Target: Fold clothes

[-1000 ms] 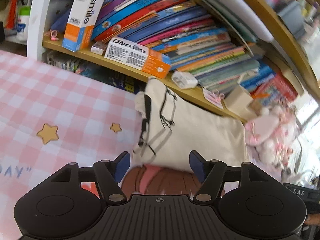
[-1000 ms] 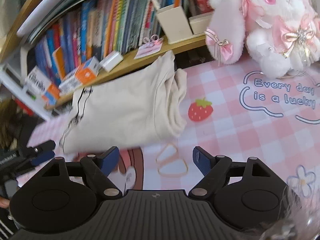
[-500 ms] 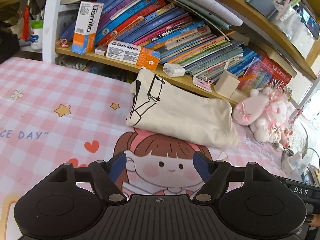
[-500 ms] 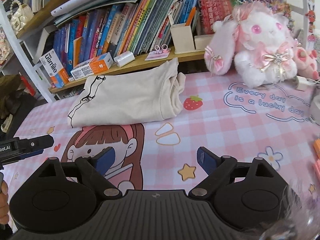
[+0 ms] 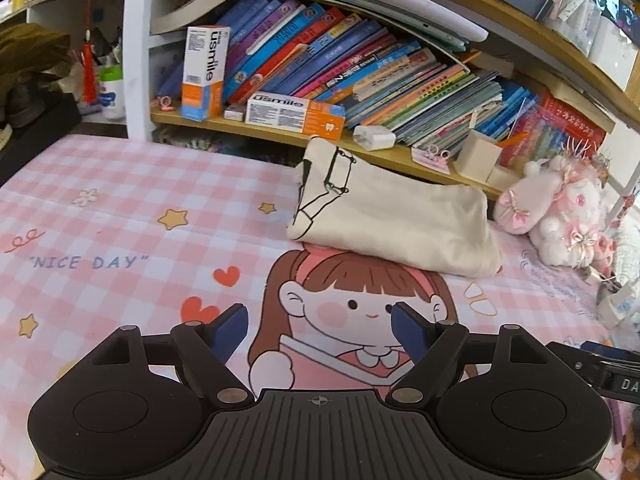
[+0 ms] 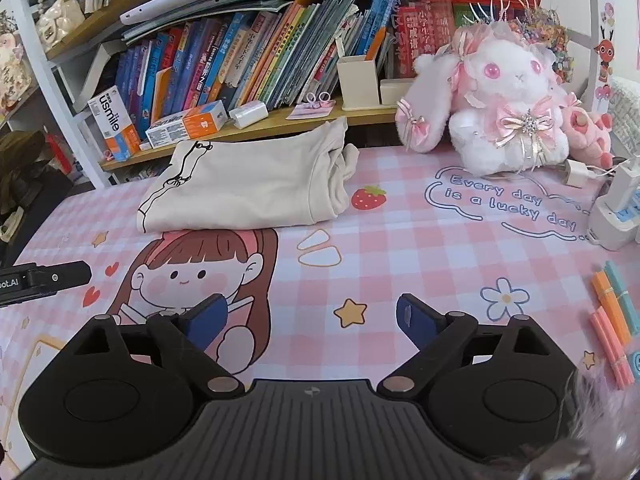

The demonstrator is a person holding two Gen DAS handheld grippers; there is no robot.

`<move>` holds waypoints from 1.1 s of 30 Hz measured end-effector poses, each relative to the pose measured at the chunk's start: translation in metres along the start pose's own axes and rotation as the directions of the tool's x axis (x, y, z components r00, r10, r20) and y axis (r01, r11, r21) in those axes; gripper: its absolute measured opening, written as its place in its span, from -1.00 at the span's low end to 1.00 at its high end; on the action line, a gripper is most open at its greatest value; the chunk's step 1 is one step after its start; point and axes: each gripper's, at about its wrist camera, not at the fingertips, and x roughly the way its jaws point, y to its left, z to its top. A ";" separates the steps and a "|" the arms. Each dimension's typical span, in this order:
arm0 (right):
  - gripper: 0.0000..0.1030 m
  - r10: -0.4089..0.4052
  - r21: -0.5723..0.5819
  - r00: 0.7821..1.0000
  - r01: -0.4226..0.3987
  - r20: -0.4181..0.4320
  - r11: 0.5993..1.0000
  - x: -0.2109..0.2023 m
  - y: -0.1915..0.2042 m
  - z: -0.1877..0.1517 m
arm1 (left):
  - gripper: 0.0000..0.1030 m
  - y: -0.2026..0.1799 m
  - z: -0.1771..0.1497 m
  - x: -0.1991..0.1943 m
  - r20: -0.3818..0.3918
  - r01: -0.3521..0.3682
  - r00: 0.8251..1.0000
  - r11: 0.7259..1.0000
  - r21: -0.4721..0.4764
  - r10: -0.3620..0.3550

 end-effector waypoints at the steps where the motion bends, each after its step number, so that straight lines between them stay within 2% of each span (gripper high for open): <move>1: 0.79 -0.002 -0.003 1.000 0.002 0.000 1.000 -0.001 0.000 -0.001 | 0.56 0.000 -0.001 -0.001 -0.002 -0.006 1.000 1.000 0.000 0.006; 20: 0.82 -0.016 -0.026 1.000 0.016 0.000 1.000 -0.004 0.004 0.000 | 0.57 -0.008 -0.004 -0.008 -0.001 -0.068 0.998 0.994 0.087 0.068; 33: 0.84 -0.017 -0.027 1.000 0.017 0.002 0.999 -0.008 0.009 0.001 | 0.69 -0.008 -0.003 -0.012 -0.012 -0.088 0.996 0.990 0.108 0.090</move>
